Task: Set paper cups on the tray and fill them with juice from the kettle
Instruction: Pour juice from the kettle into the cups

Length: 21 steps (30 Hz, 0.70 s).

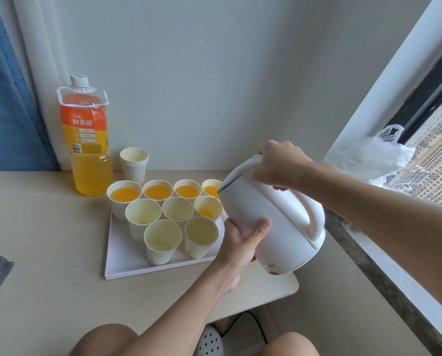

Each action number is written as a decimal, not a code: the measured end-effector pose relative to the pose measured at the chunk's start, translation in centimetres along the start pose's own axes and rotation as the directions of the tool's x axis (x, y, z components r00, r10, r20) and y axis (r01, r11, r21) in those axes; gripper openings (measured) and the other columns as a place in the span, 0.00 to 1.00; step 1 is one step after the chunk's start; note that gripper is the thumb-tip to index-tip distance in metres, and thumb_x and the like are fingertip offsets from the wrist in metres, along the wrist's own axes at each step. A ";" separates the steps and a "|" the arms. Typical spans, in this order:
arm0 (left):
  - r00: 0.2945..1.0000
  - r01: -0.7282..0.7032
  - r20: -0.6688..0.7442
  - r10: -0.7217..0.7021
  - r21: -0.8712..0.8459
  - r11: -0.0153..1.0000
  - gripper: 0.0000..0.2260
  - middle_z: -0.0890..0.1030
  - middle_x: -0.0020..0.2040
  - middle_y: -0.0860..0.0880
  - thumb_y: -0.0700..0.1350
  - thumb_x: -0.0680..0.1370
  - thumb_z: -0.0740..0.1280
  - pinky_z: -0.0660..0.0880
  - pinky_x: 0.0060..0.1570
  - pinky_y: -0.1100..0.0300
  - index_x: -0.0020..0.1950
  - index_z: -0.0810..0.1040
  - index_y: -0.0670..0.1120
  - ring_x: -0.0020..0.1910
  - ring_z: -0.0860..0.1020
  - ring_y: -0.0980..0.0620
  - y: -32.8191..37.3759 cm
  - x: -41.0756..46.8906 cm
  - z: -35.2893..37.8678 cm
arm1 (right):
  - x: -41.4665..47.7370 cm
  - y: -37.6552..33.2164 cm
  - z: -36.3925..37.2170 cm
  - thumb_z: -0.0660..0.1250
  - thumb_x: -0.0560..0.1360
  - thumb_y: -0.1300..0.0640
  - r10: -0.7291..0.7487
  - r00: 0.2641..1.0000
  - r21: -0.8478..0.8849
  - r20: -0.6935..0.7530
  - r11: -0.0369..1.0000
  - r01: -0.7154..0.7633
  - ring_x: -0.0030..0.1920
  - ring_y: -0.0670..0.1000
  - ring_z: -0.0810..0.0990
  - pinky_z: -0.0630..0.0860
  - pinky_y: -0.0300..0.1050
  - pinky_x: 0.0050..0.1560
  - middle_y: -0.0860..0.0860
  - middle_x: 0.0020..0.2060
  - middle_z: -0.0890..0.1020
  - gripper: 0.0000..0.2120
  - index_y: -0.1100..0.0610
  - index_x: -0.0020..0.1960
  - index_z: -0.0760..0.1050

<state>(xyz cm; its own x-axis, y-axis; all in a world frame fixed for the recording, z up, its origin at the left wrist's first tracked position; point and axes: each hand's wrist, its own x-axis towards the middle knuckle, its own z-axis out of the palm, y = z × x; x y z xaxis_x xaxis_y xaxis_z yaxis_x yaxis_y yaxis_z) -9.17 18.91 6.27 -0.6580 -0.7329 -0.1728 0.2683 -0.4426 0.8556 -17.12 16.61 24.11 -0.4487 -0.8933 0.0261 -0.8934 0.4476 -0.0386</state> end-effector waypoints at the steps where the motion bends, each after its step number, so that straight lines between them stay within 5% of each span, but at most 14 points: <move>1: 1.000 -0.001 0.000 0.001 0.004 1.000 0.34 0.83 0.64 0.53 0.60 0.70 0.76 0.79 0.45 0.58 0.70 0.69 0.48 0.63 0.82 0.49 0.0 0.0 0.0 | 0.0 0.0 0.0 0.59 0.68 0.60 0.000 1.000 0.000 0.001 1.000 0.000 0.25 0.54 0.78 0.81 0.46 0.38 0.55 0.27 0.80 0.09 0.59 0.45 0.77; 13: 1.000 -0.005 -0.002 0.005 -0.009 1.000 0.34 0.83 0.64 0.51 0.60 0.71 0.79 0.79 0.44 0.59 0.69 0.69 0.48 0.64 0.82 0.48 0.3 -0.3 0.2 | -0.2 -0.2 -0.2 0.59 0.69 0.60 -0.006 1.000 -0.002 0.008 1.000 0.006 0.24 0.53 0.77 0.78 0.43 0.35 0.54 0.26 0.79 0.08 0.59 0.44 0.76; 18: 1.000 -0.008 0.003 0.009 -0.024 1.000 0.24 0.84 0.63 0.51 0.54 0.75 0.74 0.80 0.42 0.62 0.67 0.71 0.49 0.63 0.82 0.48 0.6 -0.5 0.3 | -0.2 -0.3 -0.2 0.59 0.70 0.60 -0.010 1.000 -0.004 0.010 1.000 0.010 0.23 0.53 0.77 0.76 0.40 0.33 0.54 0.26 0.79 0.09 0.59 0.44 0.77; 21: 1.000 -0.010 0.004 0.010 -0.028 1.000 0.30 0.84 0.63 0.51 0.57 0.71 0.75 0.80 0.42 0.61 0.68 0.70 0.48 0.63 0.82 0.49 0.7 -0.6 0.4 | -0.1 -0.3 -0.2 0.59 0.70 0.61 -0.013 1.000 -0.007 0.008 1.000 0.013 0.24 0.53 0.77 0.77 0.41 0.34 0.54 0.27 0.79 0.09 0.59 0.45 0.77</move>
<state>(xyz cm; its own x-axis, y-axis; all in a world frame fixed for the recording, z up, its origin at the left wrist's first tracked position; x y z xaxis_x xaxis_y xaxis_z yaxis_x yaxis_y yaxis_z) -8.80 19.24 7.18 -0.6581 -0.7353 -0.1619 0.2947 -0.4494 0.8433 -16.79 16.54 24.30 -0.4370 -0.8993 0.0186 -0.8993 0.4363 -0.0313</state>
